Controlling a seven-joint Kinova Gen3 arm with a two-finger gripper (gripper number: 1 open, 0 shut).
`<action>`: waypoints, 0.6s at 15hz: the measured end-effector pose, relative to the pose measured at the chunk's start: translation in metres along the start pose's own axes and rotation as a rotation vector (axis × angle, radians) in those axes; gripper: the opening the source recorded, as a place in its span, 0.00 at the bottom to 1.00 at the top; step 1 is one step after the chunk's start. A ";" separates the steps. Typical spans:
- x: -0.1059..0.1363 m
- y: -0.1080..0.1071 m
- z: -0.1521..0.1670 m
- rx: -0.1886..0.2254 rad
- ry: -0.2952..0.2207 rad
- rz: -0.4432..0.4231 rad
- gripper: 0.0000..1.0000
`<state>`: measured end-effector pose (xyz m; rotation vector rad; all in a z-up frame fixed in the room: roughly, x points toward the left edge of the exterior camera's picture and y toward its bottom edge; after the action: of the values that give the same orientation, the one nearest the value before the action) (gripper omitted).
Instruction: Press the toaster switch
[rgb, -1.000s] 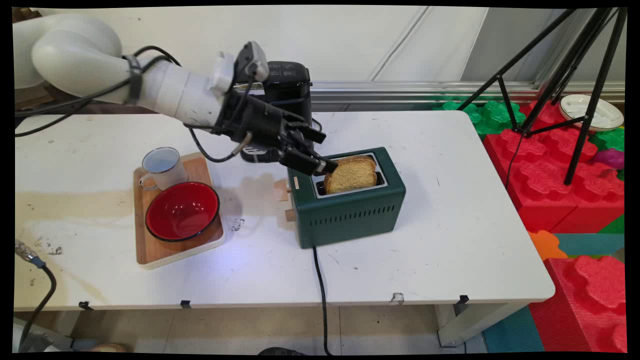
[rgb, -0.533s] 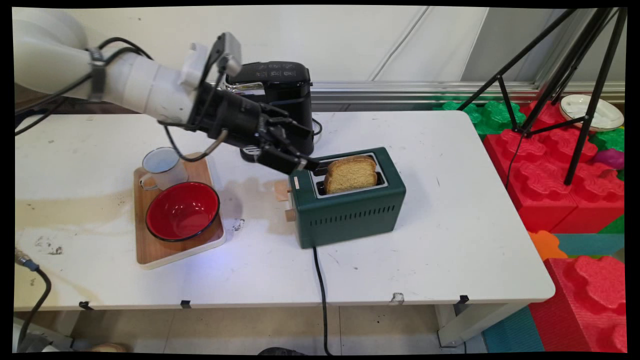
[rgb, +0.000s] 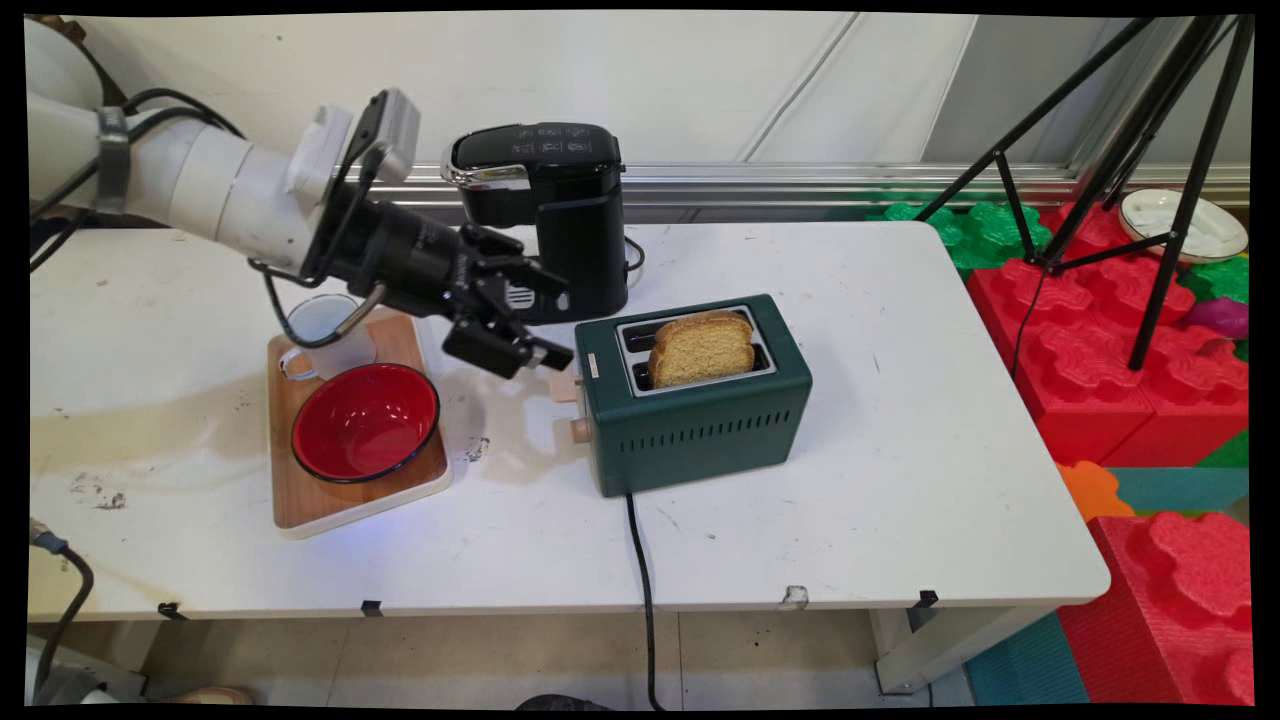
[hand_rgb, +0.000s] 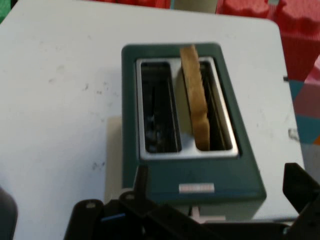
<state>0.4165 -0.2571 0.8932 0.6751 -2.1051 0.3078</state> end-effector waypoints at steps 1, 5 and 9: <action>-0.004 -0.001 -0.003 0.001 -0.009 0.007 1.00; -0.015 -0.005 -0.007 0.005 -0.031 0.019 1.00; -0.024 -0.009 -0.011 0.008 -0.042 0.024 0.00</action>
<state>0.4398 -0.2515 0.8799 0.6663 -2.1544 0.3176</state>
